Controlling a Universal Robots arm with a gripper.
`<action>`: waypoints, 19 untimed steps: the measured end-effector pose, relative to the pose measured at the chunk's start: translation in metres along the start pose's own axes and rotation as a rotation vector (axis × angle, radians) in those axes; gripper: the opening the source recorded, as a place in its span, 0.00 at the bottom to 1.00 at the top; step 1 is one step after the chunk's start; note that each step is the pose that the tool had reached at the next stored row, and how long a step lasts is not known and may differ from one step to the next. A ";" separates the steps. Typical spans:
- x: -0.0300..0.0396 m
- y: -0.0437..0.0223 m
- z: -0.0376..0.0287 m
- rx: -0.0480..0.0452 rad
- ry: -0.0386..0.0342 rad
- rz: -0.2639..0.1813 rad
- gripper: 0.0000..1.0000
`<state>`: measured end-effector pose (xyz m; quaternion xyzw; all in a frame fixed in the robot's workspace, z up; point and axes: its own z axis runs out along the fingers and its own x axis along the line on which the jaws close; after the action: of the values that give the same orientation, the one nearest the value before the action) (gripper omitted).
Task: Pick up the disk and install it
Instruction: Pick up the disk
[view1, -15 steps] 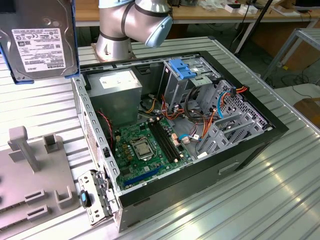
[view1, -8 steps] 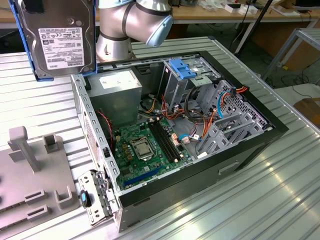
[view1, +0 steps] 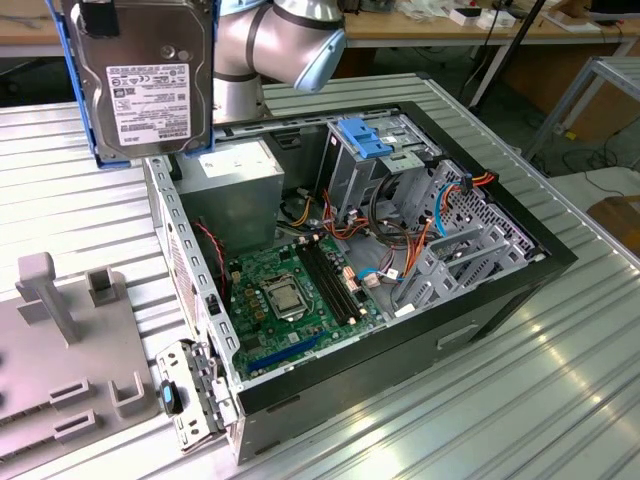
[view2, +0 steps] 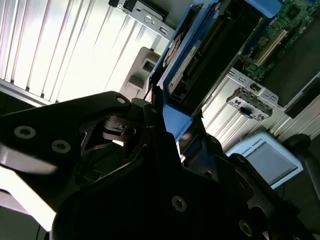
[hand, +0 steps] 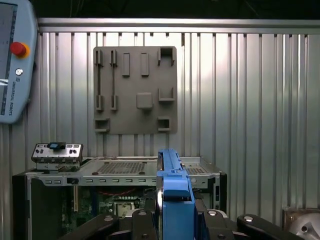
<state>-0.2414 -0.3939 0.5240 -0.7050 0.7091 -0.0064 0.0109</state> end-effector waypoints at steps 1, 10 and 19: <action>0.0000 -0.0023 0.0000 0.0052 -0.0004 0.000 0.37; 0.0002 -0.0199 0.0025 0.0270 -0.0015 0.015 0.37; 0.0025 -0.0577 0.0106 0.0271 -0.0012 0.020 0.37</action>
<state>-0.1835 -0.3967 0.5148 -0.6976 0.7160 -0.0155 0.0209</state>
